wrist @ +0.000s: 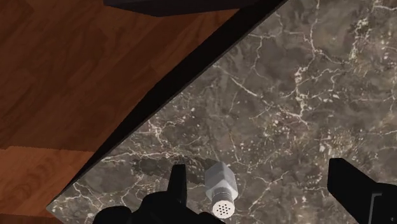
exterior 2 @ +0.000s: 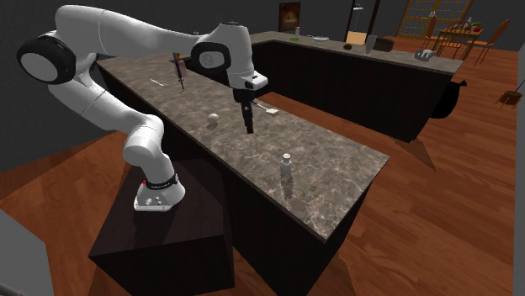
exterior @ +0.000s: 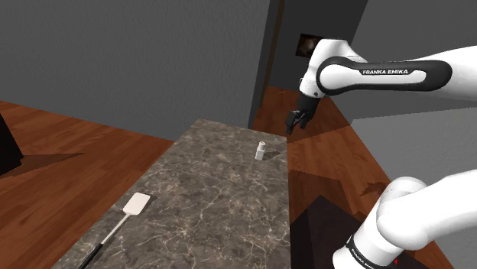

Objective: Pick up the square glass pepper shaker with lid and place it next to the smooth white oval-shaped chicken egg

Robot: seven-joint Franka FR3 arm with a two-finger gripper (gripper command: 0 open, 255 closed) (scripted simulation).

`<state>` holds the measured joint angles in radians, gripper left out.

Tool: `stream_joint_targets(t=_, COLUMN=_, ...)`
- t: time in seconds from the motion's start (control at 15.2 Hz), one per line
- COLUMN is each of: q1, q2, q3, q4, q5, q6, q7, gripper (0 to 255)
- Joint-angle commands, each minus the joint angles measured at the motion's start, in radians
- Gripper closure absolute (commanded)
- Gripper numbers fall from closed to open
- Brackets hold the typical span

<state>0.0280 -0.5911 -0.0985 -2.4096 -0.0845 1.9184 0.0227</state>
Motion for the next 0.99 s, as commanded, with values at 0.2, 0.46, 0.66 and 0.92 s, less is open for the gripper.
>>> stream_joint_targets(t=0.2, q1=0.005, q2=0.168, q3=-0.026, q4=0.013, q5=0.010, q6=0.174, q7=-0.014, gripper=0)
stream_joint_targets(t=0.46, q1=0.011, q2=0.313, q3=-0.043, q4=0.048, q5=0.030, q6=0.294, q7=-0.030, gripper=0)
stream_joint_targets(t=0.66, q1=0.016, q2=0.426, q3=-0.054, q4=0.090, q5=0.053, q6=0.374, q7=-0.047, gripper=0)
stream_joint_targets(t=0.92, q1=0.018, q2=0.531, q3=-0.061, q4=0.130, q5=0.080, q6=0.444, q7=-0.066, gripper=0)
